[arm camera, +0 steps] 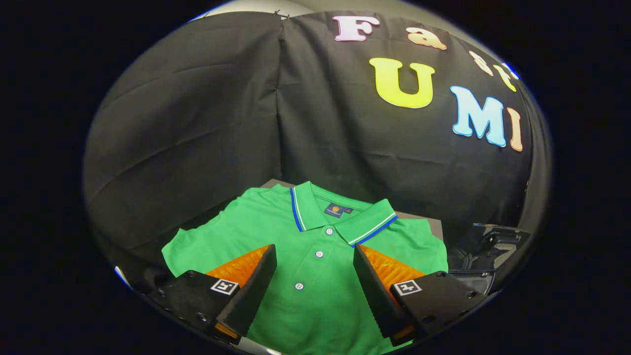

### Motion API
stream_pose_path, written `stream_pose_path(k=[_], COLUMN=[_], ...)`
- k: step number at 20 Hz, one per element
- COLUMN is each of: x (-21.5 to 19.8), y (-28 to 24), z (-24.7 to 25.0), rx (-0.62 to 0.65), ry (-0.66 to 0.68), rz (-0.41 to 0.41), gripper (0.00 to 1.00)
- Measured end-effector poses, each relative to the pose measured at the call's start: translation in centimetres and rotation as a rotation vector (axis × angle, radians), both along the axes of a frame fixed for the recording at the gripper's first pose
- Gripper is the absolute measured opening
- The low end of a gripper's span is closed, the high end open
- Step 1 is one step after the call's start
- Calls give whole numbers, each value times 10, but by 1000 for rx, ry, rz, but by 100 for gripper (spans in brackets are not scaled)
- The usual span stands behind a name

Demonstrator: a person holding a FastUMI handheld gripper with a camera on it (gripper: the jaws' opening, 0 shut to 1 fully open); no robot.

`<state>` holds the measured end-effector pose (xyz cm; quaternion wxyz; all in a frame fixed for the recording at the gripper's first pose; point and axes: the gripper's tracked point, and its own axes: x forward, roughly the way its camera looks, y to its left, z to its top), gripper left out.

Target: Put the clothes into the washing machine and then close the washing machine lid.

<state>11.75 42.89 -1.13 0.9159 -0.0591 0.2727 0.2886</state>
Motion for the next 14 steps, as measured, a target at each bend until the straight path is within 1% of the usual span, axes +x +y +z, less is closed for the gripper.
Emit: stream_pose_path(k=[5,9,10,11,12,14], x=[1,-6,-5,-5,-5,-4], y=[10,16,16,16,17,19], z=[-19,-36,-31,-34,-32,-31], rx=[-64,-89,-81,-92,-87,-89], ry=[72,143,126,141,133,140], rz=[22,33,34,35,39,48], gripper=[98,98,98,99,98,88])
